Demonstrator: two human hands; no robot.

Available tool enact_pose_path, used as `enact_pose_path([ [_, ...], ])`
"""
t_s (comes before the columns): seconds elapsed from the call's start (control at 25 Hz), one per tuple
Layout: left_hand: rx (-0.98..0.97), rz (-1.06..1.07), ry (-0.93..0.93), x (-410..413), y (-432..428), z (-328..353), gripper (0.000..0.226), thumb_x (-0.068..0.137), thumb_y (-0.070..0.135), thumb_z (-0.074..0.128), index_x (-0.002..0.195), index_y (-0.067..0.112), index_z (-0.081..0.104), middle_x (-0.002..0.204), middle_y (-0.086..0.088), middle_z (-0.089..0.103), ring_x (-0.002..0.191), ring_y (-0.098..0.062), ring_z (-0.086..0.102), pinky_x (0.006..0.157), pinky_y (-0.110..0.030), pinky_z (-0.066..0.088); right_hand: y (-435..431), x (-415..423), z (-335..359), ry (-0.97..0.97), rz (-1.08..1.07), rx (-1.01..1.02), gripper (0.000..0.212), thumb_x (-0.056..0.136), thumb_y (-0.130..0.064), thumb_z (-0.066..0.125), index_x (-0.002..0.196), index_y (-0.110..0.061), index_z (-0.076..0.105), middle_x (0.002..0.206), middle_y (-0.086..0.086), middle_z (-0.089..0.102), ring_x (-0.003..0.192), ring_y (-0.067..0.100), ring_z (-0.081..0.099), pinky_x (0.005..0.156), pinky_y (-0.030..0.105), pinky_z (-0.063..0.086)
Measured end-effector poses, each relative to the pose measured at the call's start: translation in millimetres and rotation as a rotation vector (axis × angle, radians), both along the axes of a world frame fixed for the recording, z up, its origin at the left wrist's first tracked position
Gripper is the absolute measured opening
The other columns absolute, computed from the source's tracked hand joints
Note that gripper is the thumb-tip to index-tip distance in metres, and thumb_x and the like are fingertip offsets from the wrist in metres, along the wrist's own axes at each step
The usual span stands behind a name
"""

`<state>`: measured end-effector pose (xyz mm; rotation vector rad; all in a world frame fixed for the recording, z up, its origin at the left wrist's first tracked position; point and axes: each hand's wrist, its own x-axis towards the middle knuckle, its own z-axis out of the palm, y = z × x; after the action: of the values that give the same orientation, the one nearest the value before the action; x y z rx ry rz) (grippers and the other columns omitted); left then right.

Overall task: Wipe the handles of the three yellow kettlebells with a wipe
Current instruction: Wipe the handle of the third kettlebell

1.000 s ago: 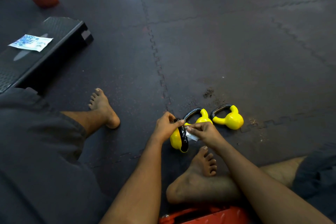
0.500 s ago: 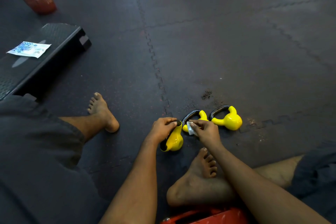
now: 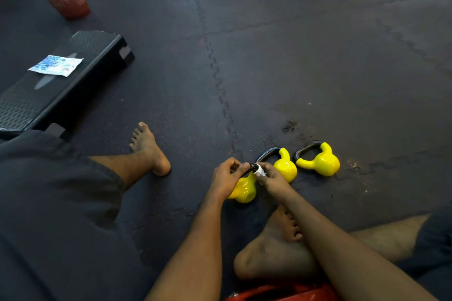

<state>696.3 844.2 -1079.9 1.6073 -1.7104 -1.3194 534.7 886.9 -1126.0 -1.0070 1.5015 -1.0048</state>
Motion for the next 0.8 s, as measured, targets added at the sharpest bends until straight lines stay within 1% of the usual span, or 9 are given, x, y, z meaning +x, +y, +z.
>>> enact_pose_path([
  [0.12,0.035,0.015,-0.017,10,1,-2,0.025,0.091,0.045,0.058,0.076,0.025,0.064,0.065,0.009,0.058,0.062,-0.004,0.049,0.059,-0.023,0.037,2,8,-2,-0.012,-0.004,-0.032,0.018,0.095,-0.010,0.057,0.112,-0.015,0.059,0.103,0.000,0.063,0.092,0.005,0.056,0.080,0.014,0.045],
  [0.2,0.030,0.019,-0.007,18,0,-5,0.019,0.093,0.037,0.057,0.077,0.029,0.064,0.068,0.005,0.062,0.059,-0.002,0.051,0.062,-0.023,0.041,4,19,-2,-0.062,-0.071,-0.048,0.016,0.095,-0.012,0.057,0.111,-0.013,0.061,0.100,0.000,0.065,0.088,0.003,0.057,0.080,0.014,0.047],
  [0.36,0.004,0.055,-0.026,32,-1,-3,0.017,0.098,0.027,0.050,0.095,0.021,0.066,0.075,-0.002,0.063,0.060,0.004,0.055,0.057,-0.008,0.040,5,33,-7,-0.247,-0.202,0.042,0.020,0.099,-0.014,0.049,0.106,-0.005,0.066,0.092,0.008,0.067,0.085,0.016,0.057,0.082,0.032,0.047],
  [0.48,0.017,0.013,-0.061,41,-1,-6,0.021,0.101,0.030,0.044,0.101,0.023,0.064,0.078,-0.001,0.059,0.073,-0.008,0.055,0.062,-0.015,0.041,0,34,-2,-0.376,-0.167,0.151,0.021,0.093,-0.015,0.052,0.099,-0.006,0.070,0.093,0.010,0.066,0.089,0.022,0.056,0.086,0.037,0.044],
  [0.56,0.029,-0.032,-0.066,42,-3,-6,0.020,0.101,0.031,0.043,0.101,0.024,0.062,0.079,0.002,0.058,0.076,-0.010,0.054,0.065,-0.018,0.041,-1,35,9,-0.514,-0.166,0.198,0.024,0.090,-0.018,0.052,0.097,-0.007,0.072,0.097,0.012,0.068,0.093,0.024,0.059,0.091,0.038,0.045],
  [0.64,0.019,-0.100,-0.074,40,-5,-5,0.019,0.100,0.031,0.045,0.102,0.025,0.063,0.084,0.004,0.060,0.082,-0.012,0.055,0.072,-0.024,0.043,0,34,20,-0.588,-0.159,0.220,0.030,0.094,-0.019,0.045,0.090,-0.004,0.071,0.086,0.013,0.072,0.081,0.021,0.067,0.080,0.030,0.052],
  [0.68,0.002,-0.145,-0.082,38,-6,-5,0.019,0.100,0.031,0.046,0.103,0.025,0.064,0.090,0.003,0.062,0.087,-0.014,0.056,0.077,-0.028,0.044,-1,30,21,-0.598,-0.158,0.217,0.035,0.096,-0.020,0.040,0.083,-0.005,0.070,0.078,0.012,0.072,0.074,0.020,0.068,0.073,0.028,0.052],
  [0.72,-0.015,-0.186,-0.097,36,-8,-5,0.019,0.099,0.031,0.047,0.104,0.026,0.065,0.095,0.001,0.063,0.093,-0.017,0.057,0.082,-0.032,0.044,-1,27,22,-0.593,-0.167,0.217,0.042,0.098,-0.023,0.036,0.079,-0.005,0.068,0.073,0.014,0.072,0.071,0.022,0.067,0.073,0.029,0.051],
  [0.8,-0.037,-0.245,-0.137,30,-10,-4,0.021,0.098,0.032,0.048,0.107,0.027,0.066,0.098,-0.004,0.061,0.098,-0.023,0.055,0.090,-0.037,0.042,-3,24,21,-0.583,-0.154,0.201,0.057,0.101,-0.035,0.029,0.079,0.001,0.068,0.071,0.022,0.069,0.072,0.028,0.065,0.080,0.035,0.048],
])
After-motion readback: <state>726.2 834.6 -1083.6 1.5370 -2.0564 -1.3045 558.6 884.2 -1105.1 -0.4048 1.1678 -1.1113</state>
